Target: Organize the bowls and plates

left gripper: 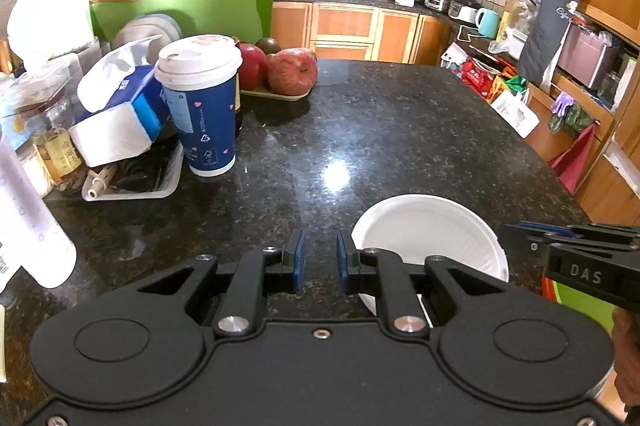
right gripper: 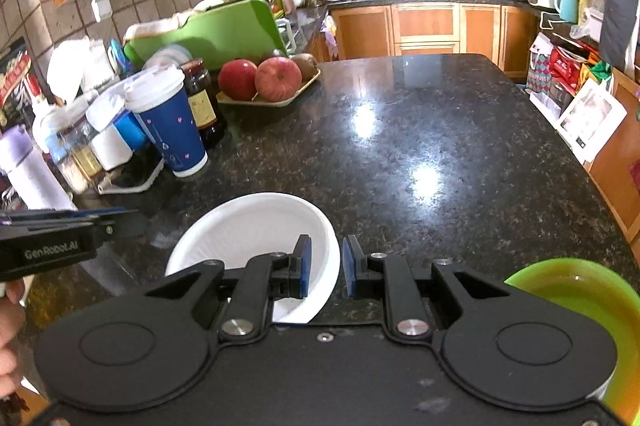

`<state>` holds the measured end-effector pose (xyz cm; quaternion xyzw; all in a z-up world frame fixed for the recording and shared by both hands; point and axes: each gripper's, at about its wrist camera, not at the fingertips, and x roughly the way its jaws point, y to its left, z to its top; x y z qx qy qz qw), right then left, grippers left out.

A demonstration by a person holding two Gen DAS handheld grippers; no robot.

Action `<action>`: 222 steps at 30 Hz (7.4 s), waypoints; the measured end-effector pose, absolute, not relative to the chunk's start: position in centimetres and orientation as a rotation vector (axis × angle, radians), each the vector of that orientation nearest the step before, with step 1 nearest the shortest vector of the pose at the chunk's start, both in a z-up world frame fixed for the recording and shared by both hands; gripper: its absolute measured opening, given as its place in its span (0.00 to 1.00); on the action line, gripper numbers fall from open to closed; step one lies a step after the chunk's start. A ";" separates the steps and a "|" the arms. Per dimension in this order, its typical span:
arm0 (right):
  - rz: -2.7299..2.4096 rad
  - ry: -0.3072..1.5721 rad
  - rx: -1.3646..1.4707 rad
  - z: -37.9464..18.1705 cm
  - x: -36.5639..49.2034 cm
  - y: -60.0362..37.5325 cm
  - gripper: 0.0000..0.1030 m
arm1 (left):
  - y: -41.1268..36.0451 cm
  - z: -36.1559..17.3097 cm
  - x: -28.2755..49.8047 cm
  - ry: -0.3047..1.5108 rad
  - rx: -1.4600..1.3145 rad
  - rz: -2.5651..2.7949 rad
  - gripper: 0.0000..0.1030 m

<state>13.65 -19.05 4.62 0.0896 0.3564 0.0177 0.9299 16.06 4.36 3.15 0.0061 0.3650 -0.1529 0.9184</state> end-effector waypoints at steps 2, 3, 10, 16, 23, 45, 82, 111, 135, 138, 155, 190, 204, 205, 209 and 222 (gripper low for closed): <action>0.027 0.720 0.193 4.5 13.6 -18.8 0.19 | 4.4 2.9 16.1 0.761 0.003 -0.314 0.23; 0.020 0.713 0.195 4.4 13.5 -18.7 0.19 | 4.4 2.8 16.2 0.768 -0.001 -0.313 0.23; -0.039 0.626 0.242 4.5 12.3 -18.1 0.23 | 4.5 2.4 16.1 0.778 0.001 -0.298 0.23; -0.097 0.552 0.211 4.4 11.3 -16.5 0.29 | 4.5 2.1 15.8 0.768 0.032 -0.280 0.28; -0.129 0.456 0.185 4.4 9.8 -15.0 0.39 | 4.8 2.1 15.1 0.752 0.047 -0.290 0.28; -0.211 0.258 -0.020 3.4 6.8 -13.5 0.39 | 5.2 2.7 12.4 0.631 -0.027 -0.346 0.29; 0.003 0.684 0.096 0.4 15.5 -17.1 0.25 | 1.3 0.2 16.4 0.753 0.062 -0.310 0.31; -0.025 0.693 0.090 0.8 15.0 -15.8 0.15 | 1.6 -0.2 16.1 0.793 0.056 -0.367 0.22; -0.147 0.591 0.085 3.0 8.7 -13.9 0.15 | 1.6 1.9 12.5 0.719 0.122 -0.459 0.22; -0.150 0.574 0.091 3.3 7.6 -15.1 0.15 | 0.2 2.3 11.8 0.703 0.127 -0.456 0.22; -0.173 0.572 0.053 4.5 1.5 -29.0 0.15 | -11.9 2.1 8.8 0.763 0.128 -0.504 0.22; -0.013 0.700 0.119 1.9 4.4 -37.3 0.28 | -16.8 1.1 8.7 0.854 0.062 -0.431 0.29; 0.030 0.664 0.135 1.8 4.9 -37.7 0.30 | -17.1 1.9 7.8 0.760 0.067 -0.347 0.45; 0.029 0.658 0.134 1.9 4.9 -37.8 0.30 | -17.2 1.9 7.8 0.755 0.069 -0.338 0.45; 0.034 0.634 0.136 2.2 4.8 -37.9 0.30 | -17.1 2.2 7.4 0.732 0.068 -0.297 0.45; -0.018 0.479 0.117 4.4 1.6 -37.9 0.31 | -14.9 3.5 5.8 0.665 0.021 -0.203 0.45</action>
